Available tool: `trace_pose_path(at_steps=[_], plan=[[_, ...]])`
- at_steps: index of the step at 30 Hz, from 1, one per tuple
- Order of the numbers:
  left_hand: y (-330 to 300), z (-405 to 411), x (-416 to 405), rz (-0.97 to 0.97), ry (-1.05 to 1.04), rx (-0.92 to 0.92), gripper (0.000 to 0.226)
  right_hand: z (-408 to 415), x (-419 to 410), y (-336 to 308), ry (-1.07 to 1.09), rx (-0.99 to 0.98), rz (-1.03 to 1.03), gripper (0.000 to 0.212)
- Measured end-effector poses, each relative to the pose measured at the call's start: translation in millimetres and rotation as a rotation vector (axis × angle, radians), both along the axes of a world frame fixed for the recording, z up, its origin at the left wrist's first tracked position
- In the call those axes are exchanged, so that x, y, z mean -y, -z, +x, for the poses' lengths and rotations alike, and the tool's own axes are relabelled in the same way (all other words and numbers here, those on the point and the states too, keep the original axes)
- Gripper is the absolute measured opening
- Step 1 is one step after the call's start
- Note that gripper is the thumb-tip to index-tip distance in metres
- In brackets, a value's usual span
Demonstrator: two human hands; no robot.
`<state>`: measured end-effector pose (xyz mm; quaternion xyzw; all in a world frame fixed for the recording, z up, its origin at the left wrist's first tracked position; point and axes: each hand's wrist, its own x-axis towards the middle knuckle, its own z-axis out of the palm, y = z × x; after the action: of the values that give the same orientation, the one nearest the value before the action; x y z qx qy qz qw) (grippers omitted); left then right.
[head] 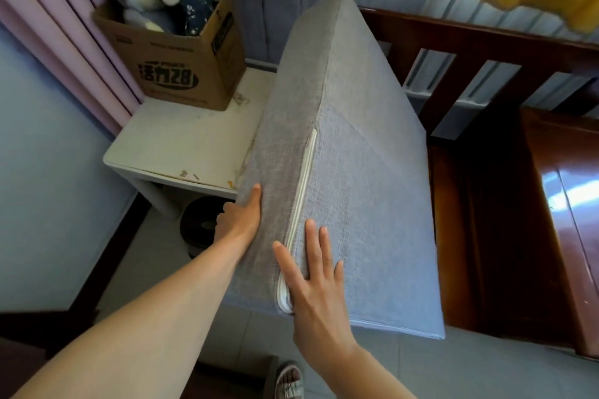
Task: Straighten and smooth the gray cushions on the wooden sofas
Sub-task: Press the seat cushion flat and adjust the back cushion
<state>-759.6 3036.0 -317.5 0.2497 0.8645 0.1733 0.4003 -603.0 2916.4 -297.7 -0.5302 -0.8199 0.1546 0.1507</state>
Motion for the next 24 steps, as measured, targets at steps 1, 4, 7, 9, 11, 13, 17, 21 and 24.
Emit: trace_pose_path(at_steps=[1,4,7,9,11,13,17,21,24], plan=[[5,5,-2,-0.006,-0.002,0.025,0.092,5,-3,4,-0.005,0.010,-0.029,0.124],[19,20,-13,-0.008,-0.010,0.088,0.100,21,-23,10,-0.006,0.002,-0.134,0.119],[32,22,-29,0.023,-0.038,0.082,0.101,26,-44,13,-0.054,-0.021,-0.201,0.115],[36,17,-36,0.038,-0.024,0.086,0.099,23,-51,14,-0.065,-0.058,-0.187,0.120],[38,14,-40,0.057,-0.039,0.096,0.098,20,-54,19,-0.056,-0.101,-0.180,0.124],[37,15,-36,0.066,-0.039,0.098,0.093,22,-51,24,-0.032,-0.095,-0.151,0.128],[30,23,-17,0.124,0.044,0.132,0.081,35,-34,43,0.151,-0.011,-0.158,0.136],[14,35,-4,0.180,0.161,0.123,0.103,56,-34,47,0.137,0.081,-0.235,0.135],[7,48,4,0.250,0.239,0.105,0.105,60,-39,38,0.085,0.102,-0.272,0.125]])
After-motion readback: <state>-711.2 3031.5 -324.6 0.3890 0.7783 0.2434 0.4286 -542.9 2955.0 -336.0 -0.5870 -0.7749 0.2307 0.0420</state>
